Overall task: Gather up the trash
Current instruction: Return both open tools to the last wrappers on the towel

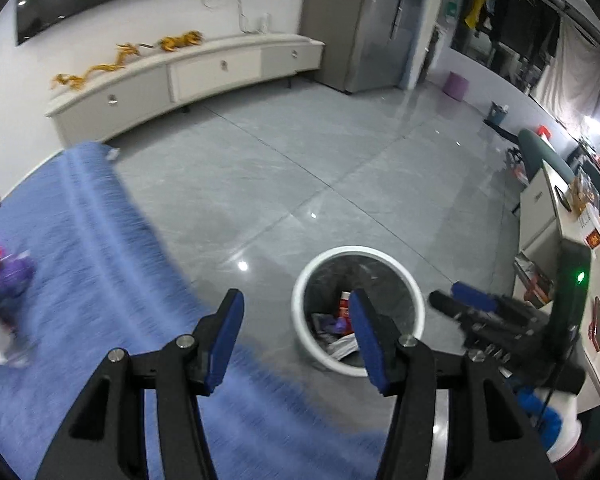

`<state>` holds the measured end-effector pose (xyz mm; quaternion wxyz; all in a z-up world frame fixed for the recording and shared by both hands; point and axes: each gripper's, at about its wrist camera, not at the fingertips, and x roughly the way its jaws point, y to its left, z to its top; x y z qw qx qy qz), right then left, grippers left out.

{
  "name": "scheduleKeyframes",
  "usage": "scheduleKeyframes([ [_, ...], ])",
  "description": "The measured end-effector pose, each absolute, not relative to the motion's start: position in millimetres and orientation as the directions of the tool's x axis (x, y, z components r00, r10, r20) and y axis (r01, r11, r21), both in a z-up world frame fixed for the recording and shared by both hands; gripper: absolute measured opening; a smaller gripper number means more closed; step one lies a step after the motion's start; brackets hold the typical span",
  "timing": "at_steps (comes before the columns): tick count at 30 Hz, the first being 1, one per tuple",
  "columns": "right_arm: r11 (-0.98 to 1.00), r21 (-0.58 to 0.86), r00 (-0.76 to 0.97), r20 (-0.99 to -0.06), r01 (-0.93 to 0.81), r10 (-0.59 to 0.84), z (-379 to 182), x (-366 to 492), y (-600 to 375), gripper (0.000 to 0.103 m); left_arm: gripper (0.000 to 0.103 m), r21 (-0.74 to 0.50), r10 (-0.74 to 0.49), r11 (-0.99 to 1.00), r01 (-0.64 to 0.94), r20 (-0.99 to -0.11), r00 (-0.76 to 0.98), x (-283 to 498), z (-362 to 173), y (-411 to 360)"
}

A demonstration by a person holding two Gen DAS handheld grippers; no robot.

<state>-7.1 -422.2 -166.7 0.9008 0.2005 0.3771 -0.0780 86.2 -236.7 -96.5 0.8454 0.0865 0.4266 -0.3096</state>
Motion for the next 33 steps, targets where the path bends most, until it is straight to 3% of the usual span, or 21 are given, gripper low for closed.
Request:
scheduleKeyframes([
  [7,0.943,0.275,0.764,-0.645,0.186,0.037,-117.9,-9.5,-376.5,0.047,0.052,-0.073,-0.387,0.867,0.494,-0.722,0.573,64.2,-69.8,-153.2],
  [19,0.975,0.222,0.823,-0.553,-0.005,0.13,-59.9,-10.9,-284.1,0.048,0.053,-0.105,-0.302,0.945,0.309,-0.637,0.709,19.4,-43.5,-20.2],
  [33,0.962,0.202,0.799,-0.539,-0.185,0.267,-55.8,12.8,-207.3,0.05,0.055,-0.222,-0.234,0.969,0.111,-0.67,0.704,6.4,-68.5,104.0],
])
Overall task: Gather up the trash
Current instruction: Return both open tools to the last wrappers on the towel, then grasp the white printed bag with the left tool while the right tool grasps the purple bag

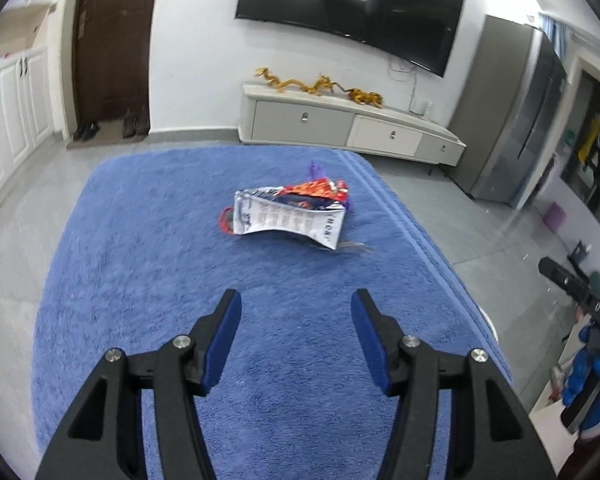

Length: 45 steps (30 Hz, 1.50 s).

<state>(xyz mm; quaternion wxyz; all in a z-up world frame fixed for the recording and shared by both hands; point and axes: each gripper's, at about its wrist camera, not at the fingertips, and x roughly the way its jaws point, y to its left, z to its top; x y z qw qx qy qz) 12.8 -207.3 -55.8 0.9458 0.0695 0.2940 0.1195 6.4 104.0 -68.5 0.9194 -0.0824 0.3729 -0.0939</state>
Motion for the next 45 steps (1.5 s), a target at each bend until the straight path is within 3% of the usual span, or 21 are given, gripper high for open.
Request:
scheduleKeyframes([
  [10,0.951,0.231,0.767,-0.566,-0.203,0.302,-72.9,44.2,-204.1,0.05,0.064,-0.313,-0.287,0.946,0.085,-0.689,0.665,43.9,-87.1,101.8],
  [26,0.922,0.245,0.693,-0.608,-0.3,0.387,-100.9,123.6,-178.4,0.05,0.064,-0.538,-0.377,0.834,-0.124,-0.72,0.583,138.4,-124.1,108.1],
  [37,0.901,0.251,0.654,-0.622,-0.354,0.43,-113.2,163.9,-157.7,0.05,0.064,-0.61,-0.399,0.75,-0.257,-0.726,0.56,185.2,-151.7,105.8],
  [45,0.893,0.25,0.637,-0.63,-0.376,0.444,-118.5,183.6,-152.6,0.05,0.064,-0.65,-0.43,0.712,-0.266,-0.703,0.566,195.9,-153.1,110.5],
])
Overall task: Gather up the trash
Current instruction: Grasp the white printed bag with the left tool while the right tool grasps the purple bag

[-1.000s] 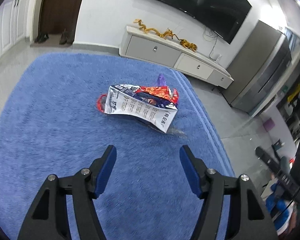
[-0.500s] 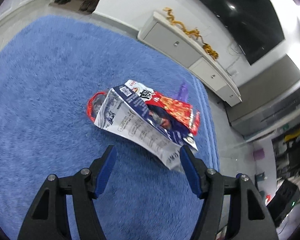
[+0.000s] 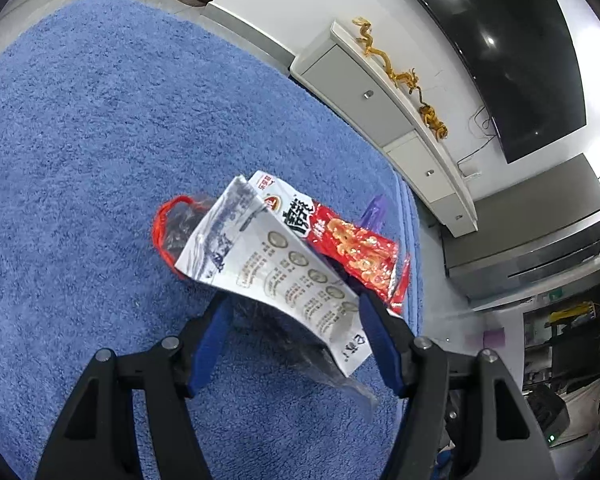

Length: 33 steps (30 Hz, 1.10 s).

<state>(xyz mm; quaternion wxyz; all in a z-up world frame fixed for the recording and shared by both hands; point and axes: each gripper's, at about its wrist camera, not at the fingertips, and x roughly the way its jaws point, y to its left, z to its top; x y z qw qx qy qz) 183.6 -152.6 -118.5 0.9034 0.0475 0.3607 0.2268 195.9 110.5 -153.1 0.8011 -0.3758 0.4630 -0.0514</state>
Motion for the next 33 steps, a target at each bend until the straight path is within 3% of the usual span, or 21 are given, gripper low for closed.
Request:
scheduleKeyframes([
  [11,0.887,0.22,0.612,-0.655,-0.407,0.443,-125.1,208.3,-134.6,0.05,0.061,-0.646,-0.444,0.703,-0.297,-0.725,0.526,214.2,-151.7,116.8],
  [14,0.884,0.214,0.606,-0.66,-0.415,0.444,-125.9,213.9,-130.0,0.05,0.051,-0.639,-0.448,0.703,-0.312,-0.739,0.503,220.6,-154.0,115.4],
  [19,0.875,0.205,0.589,-0.67,-0.439,0.452,-128.0,224.1,-120.3,0.05,0.043,-0.662,-0.473,0.665,-0.346,-0.732,0.49,228.9,-159.4,123.7],
  [33,0.851,0.183,0.535,-0.707,-0.492,0.462,-149.5,241.9,-90.1,0.057,0.039,-0.685,-0.501,0.698,-0.209,-0.676,0.54,194.6,-142.4,154.6],
])
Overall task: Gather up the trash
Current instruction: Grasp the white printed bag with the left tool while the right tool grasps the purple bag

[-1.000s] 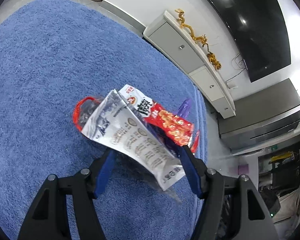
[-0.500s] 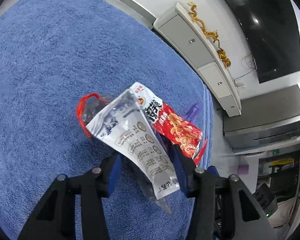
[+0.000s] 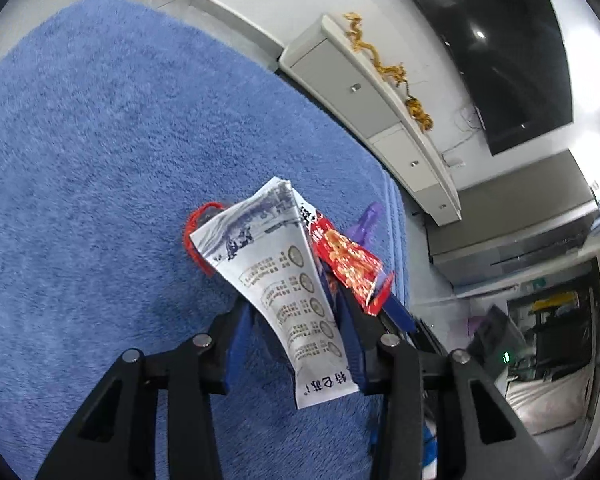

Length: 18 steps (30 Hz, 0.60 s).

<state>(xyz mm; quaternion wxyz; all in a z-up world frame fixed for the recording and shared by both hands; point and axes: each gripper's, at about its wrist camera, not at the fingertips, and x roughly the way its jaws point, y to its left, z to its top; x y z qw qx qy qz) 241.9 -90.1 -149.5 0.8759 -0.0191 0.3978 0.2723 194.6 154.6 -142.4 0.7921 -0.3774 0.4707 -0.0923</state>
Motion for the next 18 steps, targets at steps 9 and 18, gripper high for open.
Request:
scheduleKeyframes([
  [9,0.837,0.086,0.546,-0.72,-0.541,0.427,-151.4,258.8,-58.3,0.067,0.039,-0.647,-0.469,0.747,-0.155,-0.678,0.566,166.3,-128.1,167.9],
  [18,0.844,0.096,0.552,-0.716,-0.527,0.427,-150.6,246.6,-69.4,0.043,0.038,-0.593,-0.435,0.797,-0.115,-0.696,0.571,136.2,-128.2,170.0],
])
